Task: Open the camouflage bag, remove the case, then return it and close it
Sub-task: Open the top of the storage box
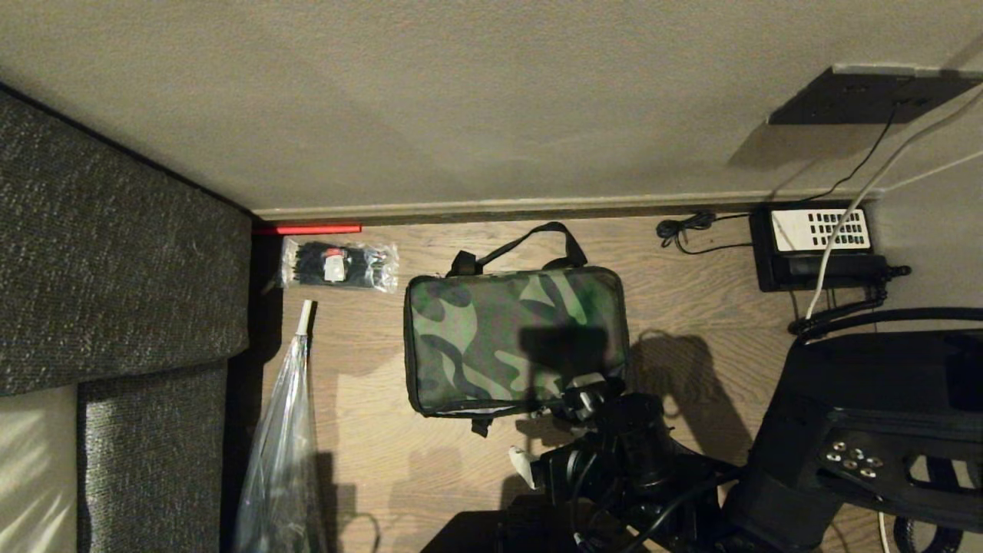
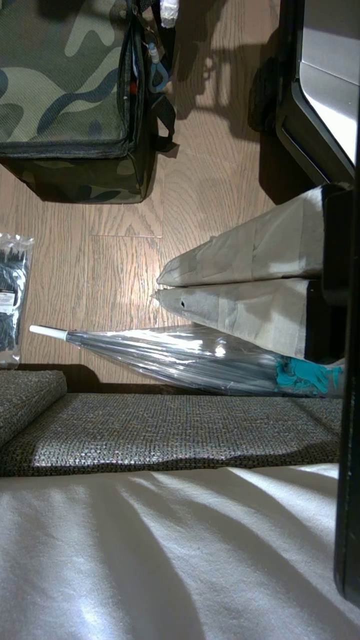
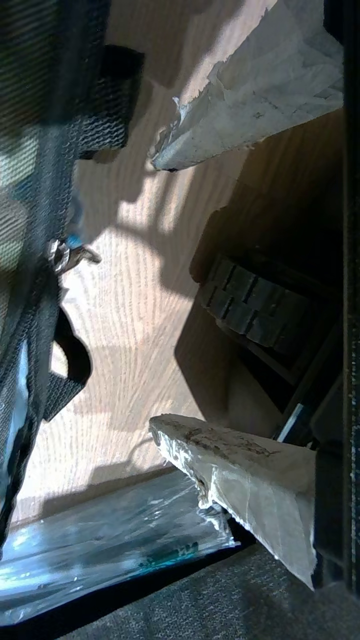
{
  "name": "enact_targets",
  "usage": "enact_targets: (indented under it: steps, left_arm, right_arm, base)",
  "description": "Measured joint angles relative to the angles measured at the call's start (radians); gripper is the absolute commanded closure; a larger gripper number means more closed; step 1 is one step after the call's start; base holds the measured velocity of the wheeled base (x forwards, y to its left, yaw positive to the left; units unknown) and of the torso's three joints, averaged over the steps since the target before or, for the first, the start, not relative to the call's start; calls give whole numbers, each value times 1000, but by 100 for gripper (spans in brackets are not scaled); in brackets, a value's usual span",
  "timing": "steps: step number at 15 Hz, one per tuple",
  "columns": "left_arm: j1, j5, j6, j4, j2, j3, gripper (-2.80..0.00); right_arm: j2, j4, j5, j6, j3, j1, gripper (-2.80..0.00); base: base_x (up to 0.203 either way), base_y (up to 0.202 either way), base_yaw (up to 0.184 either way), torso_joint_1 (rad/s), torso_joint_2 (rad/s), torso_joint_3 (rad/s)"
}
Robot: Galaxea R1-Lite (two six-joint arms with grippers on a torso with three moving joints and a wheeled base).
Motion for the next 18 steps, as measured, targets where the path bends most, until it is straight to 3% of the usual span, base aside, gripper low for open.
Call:
enact_targets:
  steps: [7,18]
  left_arm:
    - [0,0,0,0,0,0,0]
    - [0,-1,0,0,0,0,0]
  right_arm:
    - [62,-121,-49,-101,-28,-2,-280]
    - [147,-176,-124,-169,-110,-3,-280]
  base:
    - [0,0,0,0,0,0]
    - [0,0,0,0,0,0]
